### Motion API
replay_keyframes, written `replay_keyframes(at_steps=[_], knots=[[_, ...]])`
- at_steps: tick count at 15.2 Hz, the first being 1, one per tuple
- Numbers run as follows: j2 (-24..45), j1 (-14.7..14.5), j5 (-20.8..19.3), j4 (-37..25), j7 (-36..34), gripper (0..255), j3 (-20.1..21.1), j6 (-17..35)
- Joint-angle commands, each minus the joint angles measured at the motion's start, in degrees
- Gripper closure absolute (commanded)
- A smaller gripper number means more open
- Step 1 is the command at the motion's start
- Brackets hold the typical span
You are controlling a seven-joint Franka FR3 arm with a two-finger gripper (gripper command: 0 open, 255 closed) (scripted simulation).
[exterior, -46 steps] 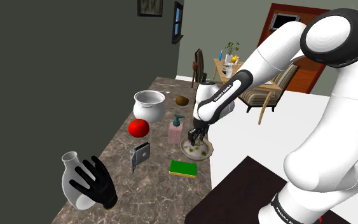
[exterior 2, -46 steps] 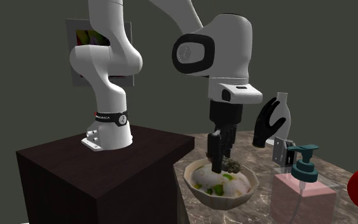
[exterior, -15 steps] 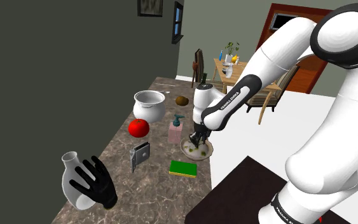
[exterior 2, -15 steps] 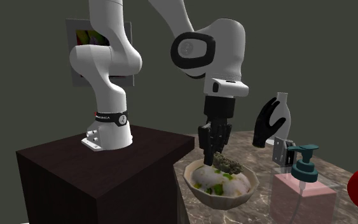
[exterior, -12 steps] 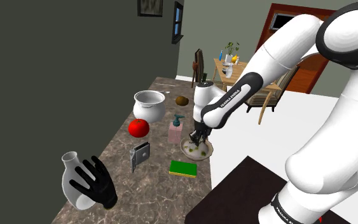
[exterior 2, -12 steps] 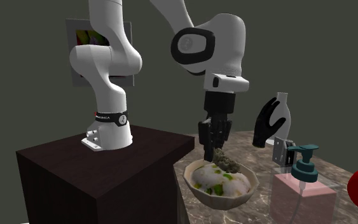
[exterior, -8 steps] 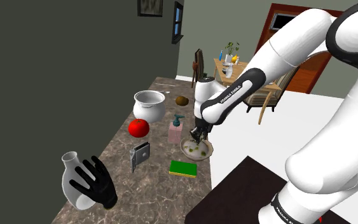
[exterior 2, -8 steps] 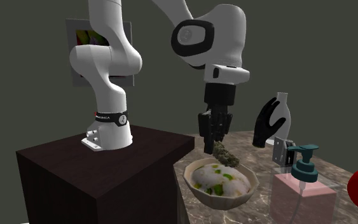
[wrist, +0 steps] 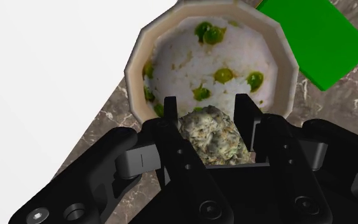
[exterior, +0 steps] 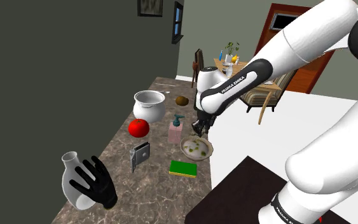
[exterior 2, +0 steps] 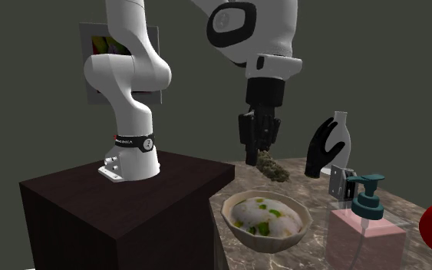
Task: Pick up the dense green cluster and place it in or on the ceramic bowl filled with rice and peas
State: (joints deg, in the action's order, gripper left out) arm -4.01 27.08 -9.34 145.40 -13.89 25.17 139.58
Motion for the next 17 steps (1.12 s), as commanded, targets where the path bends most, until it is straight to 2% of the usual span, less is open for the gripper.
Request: replay_keyframes(at_steps=[1, 10, 11, 12, 14, 15, 17], knots=[[-0.87, 0.01, 0.67, 0.45, 0.79, 255, -0.19, -0.28], [6.43, 0.77, -6.53, 1.33, -5.09, 255, -0.39, 6.65], [5.69, 0.73, -5.62, 1.06, -4.34, 255, -0.3, 5.75], [5.69, 0.73, -5.62, 1.06, -4.34, 0, -0.3, 5.75], [7.37, 3.77, 11.51, -0.62, 13.77, 0, -1.03, 9.76], [8.73, 5.65, 20.8, -2.24, 23.35, 0, -0.77, 10.04], [9.62, 6.12, 20.51, -2.24, 23.2, 0, -0.29, 10.89]])
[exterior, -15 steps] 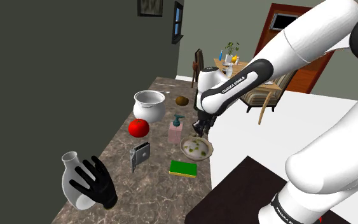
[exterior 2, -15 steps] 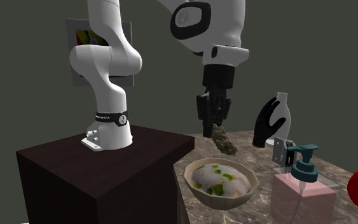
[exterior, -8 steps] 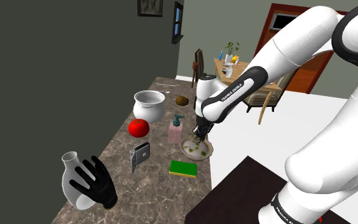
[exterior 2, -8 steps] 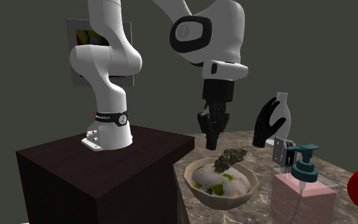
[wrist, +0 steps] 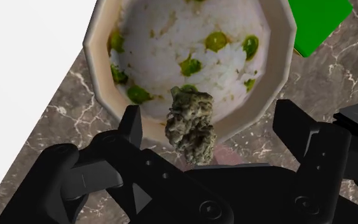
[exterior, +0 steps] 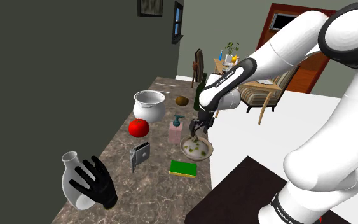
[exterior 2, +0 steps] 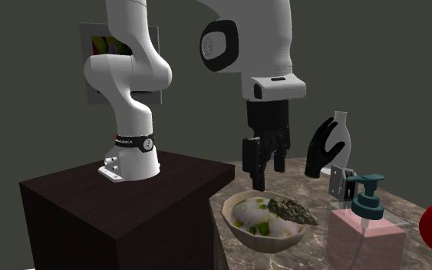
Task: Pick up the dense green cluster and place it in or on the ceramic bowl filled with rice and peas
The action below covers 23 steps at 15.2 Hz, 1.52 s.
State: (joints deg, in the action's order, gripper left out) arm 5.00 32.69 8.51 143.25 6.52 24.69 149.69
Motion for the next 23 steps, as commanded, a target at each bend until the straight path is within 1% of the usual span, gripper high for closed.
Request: replay_keyframes(at_steps=[1, 6, 14, 15, 23], knots=[[1.46, 0.46, 2.21, -0.06, 2.47, 0, 0.2, 1.63], [6.34, -0.46, -0.58, -0.18, 0.48, 0, -0.55, 6.22], [6.33, -0.49, -0.55, -0.18, 0.5, 0, -0.58, 6.21], [6.33, -0.49, -0.55, -0.18, 0.5, 255, -0.58, 6.21], [6.35, -0.5, -0.57, -0.19, 0.49, 255, -0.59, 6.21]])
